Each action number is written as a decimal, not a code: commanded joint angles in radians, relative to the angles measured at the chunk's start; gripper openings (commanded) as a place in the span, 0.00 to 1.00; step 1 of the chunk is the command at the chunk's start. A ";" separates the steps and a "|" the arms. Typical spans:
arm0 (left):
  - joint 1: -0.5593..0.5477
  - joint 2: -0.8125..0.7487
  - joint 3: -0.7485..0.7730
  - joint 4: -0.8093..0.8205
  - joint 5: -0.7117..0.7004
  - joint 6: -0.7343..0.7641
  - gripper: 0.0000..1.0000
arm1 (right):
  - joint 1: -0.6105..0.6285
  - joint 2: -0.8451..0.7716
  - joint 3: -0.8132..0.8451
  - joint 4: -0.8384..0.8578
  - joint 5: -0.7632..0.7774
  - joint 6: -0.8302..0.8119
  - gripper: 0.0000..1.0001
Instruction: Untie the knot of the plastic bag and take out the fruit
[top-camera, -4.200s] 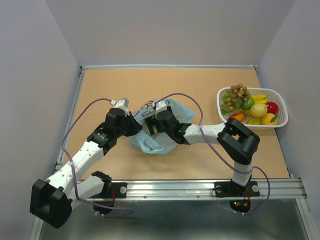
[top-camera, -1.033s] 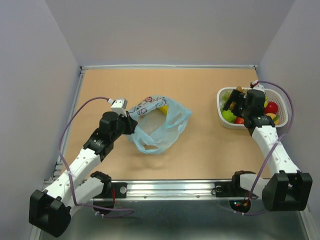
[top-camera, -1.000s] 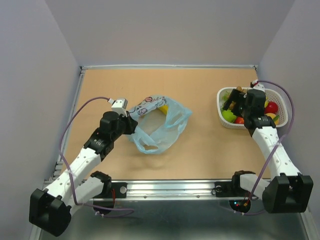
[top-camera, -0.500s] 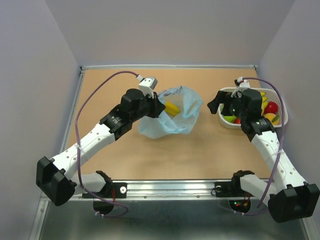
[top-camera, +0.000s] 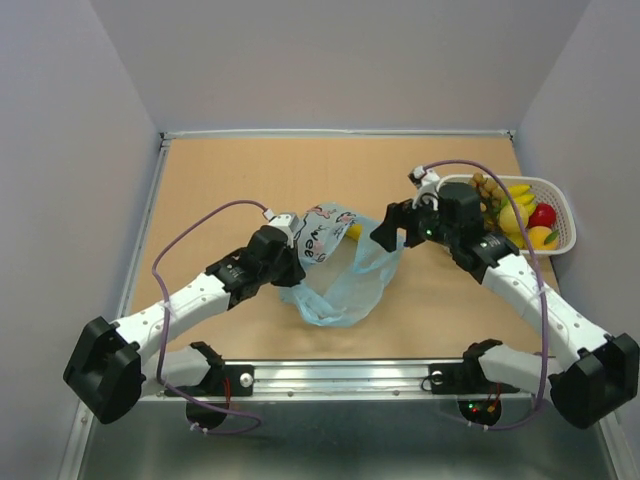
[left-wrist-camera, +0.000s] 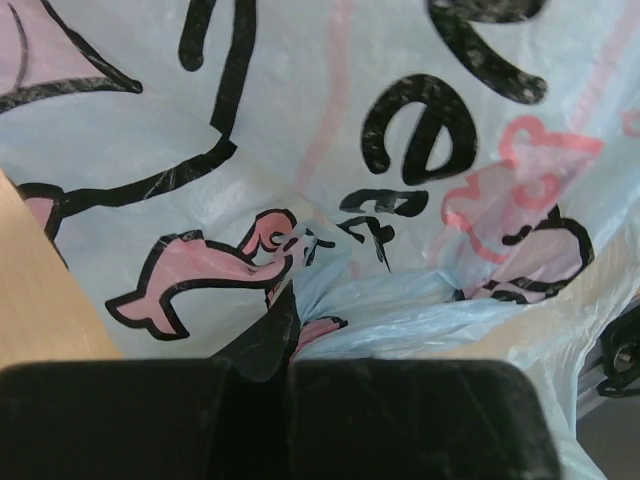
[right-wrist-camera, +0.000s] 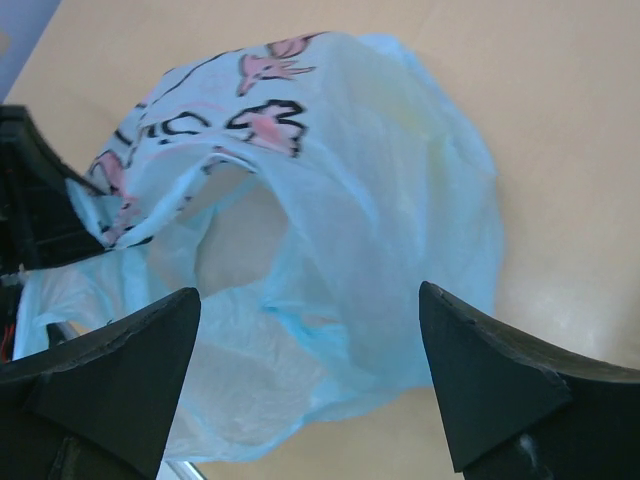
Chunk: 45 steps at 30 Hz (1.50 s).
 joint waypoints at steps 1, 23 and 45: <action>-0.006 -0.001 -0.021 0.058 -0.017 -0.041 0.00 | 0.137 0.064 0.103 0.042 0.001 -0.030 0.92; 0.002 -0.042 0.054 0.025 -0.187 -0.054 0.00 | 0.527 0.097 0.203 0.108 0.750 -0.048 0.86; 0.045 -0.059 0.137 -0.037 -0.160 -0.035 0.00 | 0.542 0.408 0.094 0.267 0.483 0.100 0.72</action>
